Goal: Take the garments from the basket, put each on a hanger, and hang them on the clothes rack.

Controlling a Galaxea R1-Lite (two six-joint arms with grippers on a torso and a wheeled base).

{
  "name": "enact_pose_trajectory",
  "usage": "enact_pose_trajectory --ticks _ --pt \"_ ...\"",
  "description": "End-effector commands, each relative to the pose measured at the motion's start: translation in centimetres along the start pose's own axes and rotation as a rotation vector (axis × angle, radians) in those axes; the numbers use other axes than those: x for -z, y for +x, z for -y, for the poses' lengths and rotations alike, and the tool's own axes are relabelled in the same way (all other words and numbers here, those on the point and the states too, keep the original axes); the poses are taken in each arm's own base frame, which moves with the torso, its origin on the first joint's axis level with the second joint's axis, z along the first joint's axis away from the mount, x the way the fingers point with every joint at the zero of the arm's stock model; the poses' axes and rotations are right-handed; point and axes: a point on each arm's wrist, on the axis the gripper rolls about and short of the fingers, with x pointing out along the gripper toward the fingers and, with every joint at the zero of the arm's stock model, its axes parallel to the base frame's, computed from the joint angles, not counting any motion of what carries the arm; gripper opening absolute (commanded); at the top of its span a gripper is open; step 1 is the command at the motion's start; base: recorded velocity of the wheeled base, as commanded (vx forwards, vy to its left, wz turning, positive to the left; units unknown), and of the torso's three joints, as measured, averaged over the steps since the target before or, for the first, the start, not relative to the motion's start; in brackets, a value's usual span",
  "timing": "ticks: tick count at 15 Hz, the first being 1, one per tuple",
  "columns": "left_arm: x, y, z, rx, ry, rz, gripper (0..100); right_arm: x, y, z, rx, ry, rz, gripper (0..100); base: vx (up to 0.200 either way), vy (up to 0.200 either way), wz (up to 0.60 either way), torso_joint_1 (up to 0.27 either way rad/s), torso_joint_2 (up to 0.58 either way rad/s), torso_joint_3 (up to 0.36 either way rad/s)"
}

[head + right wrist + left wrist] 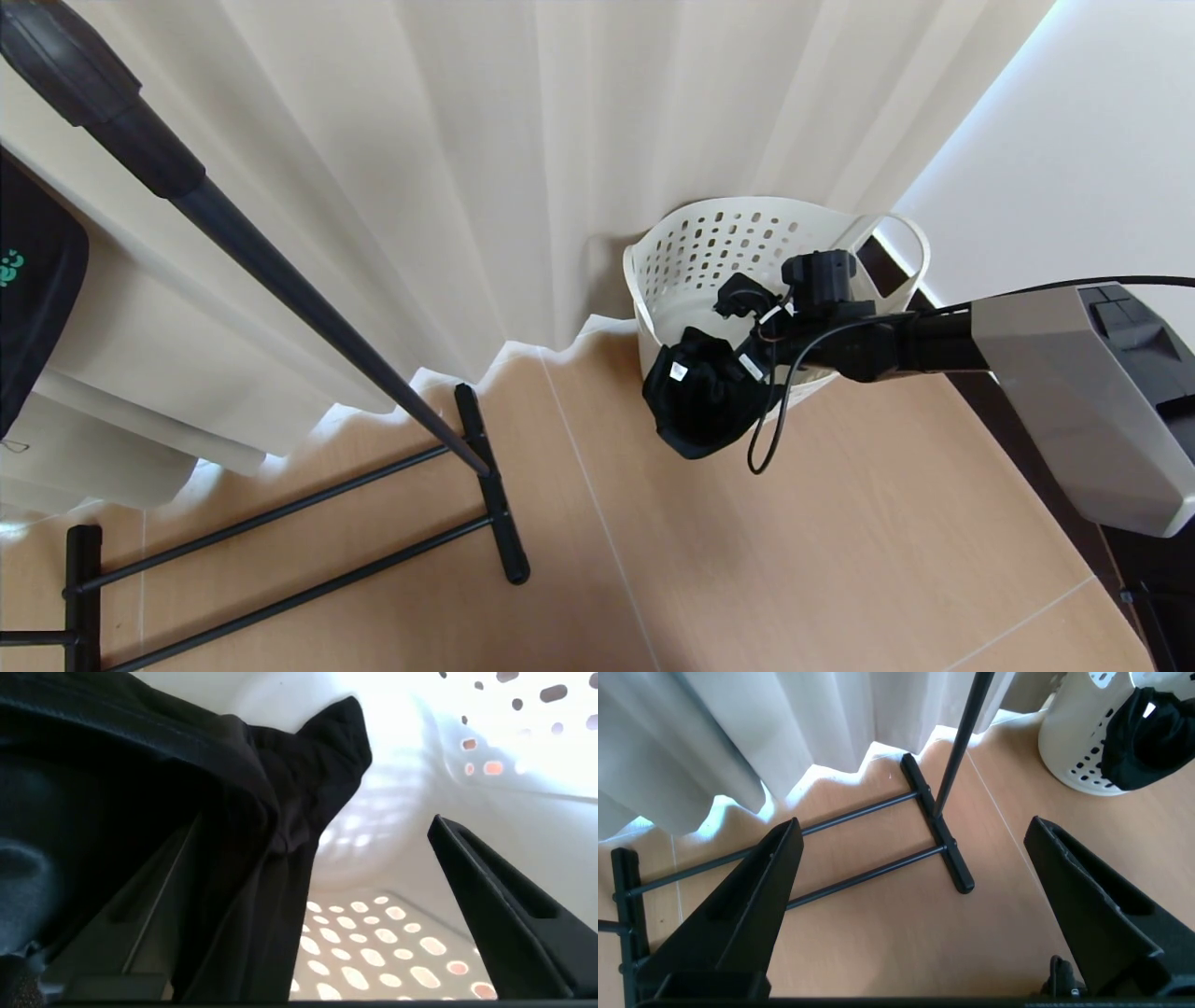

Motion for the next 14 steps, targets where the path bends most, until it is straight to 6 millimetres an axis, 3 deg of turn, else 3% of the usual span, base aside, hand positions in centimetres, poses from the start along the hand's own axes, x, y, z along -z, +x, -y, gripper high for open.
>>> enact_pose_trajectory --ticks 1,7,10,12,14 --pt "0.0 0.0 0.0 0.0 0.0 0.0 100 0.1 0.2 -0.2 -0.007 -0.002 -0.003 0 0.0 0.0 0.0 0.0 0.0 0.0" --pt "0.0 0.0 0.0 0.0 0.0 0.0 100 0.0 0.2 -0.5 -0.013 0.003 0.0 0 0.0 0.0 0.0 0.0 0.0 0.0" --pt "0.0 0.0 0.0 0.0 0.001 0.0 100 -1.0 -0.3 -0.9 -0.014 0.096 0.018 0 0.0 0.0 0.0 0.0 0.0 0.0" --pt "0.0 0.0 0.0 0.001 0.004 0.0 100 -2.1 -2.1 -0.7 -0.012 0.115 0.042 0 0.0 0.0 0.0 0.0 0.0 0.0" --pt "0.0 0.0 0.0 0.003 0.004 0.0 100 -3.4 -6.0 -2.1 -0.039 0.125 0.078 0 0.0 0.0 0.0 0.0 0.0 0.0"
